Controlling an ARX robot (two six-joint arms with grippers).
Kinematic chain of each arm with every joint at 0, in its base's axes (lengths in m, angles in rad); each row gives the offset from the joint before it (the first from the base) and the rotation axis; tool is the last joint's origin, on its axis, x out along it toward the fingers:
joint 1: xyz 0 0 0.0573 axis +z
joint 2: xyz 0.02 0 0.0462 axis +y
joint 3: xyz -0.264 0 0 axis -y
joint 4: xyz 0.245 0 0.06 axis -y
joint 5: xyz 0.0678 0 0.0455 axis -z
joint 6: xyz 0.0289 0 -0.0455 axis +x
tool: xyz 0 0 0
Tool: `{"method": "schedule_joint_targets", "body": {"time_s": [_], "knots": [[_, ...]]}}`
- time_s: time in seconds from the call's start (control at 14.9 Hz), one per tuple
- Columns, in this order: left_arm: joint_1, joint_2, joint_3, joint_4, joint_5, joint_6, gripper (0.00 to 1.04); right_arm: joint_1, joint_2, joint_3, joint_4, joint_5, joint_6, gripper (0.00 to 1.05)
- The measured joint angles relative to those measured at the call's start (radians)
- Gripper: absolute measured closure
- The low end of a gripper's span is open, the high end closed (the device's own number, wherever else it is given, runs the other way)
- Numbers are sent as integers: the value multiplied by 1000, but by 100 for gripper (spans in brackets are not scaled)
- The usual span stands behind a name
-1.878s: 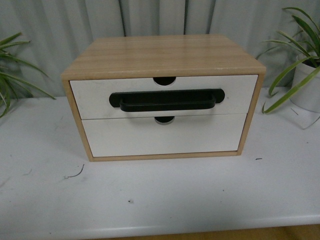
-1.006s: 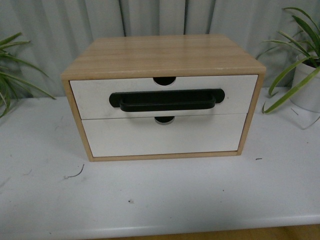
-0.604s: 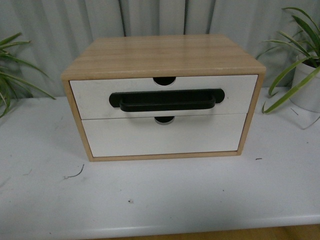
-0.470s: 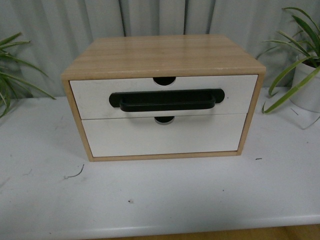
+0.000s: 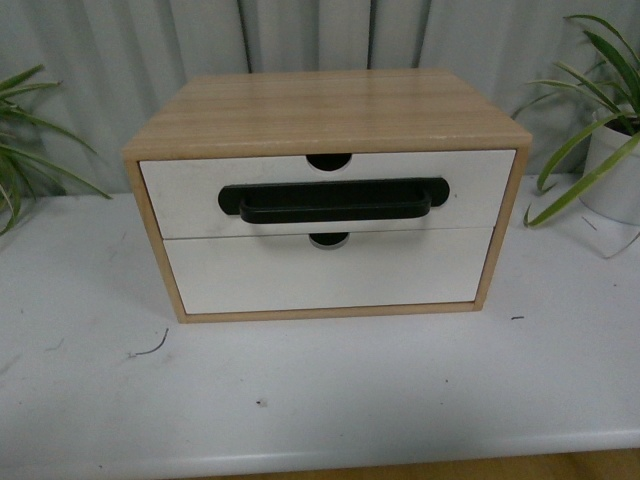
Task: Pull drawer
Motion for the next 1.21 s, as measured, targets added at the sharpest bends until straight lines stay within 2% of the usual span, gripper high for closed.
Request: {"method": "schedule_joint_targets", "body": {"time_s": [0.13,0.2,0.27,0.34,0.4,0.47,0.6,0.74,0.8,1.07,1.21], "knots": [[0,0,0,0,0,0,7,0,0,0,0,0,0,6],[50,29,18,-71,127,-61,7,25,12,1,5,79,32,6],[57,65,29,-83,207,-123,7,130,67,13,5,277,120,6],[19,83,37,-71,259,-150,7,187,135,34,4,412,188,6],[-39,130,70,-59,260,-134,7,157,227,92,-17,416,200,6],[-95,198,105,-48,268,-73,7,123,331,170,-56,320,166,6],[-206,383,175,-74,299,148,7,115,544,298,-137,116,17,6],[-300,589,266,-121,328,436,7,155,732,415,-187,-17,-192,6],[-304,710,333,-129,340,579,7,170,823,485,-231,-69,-307,6],[-293,1093,588,-291,368,1094,7,204,1069,652,-393,-153,-688,6],[-309,1242,740,-302,347,1206,7,193,1159,714,-410,-182,-806,6]]}}
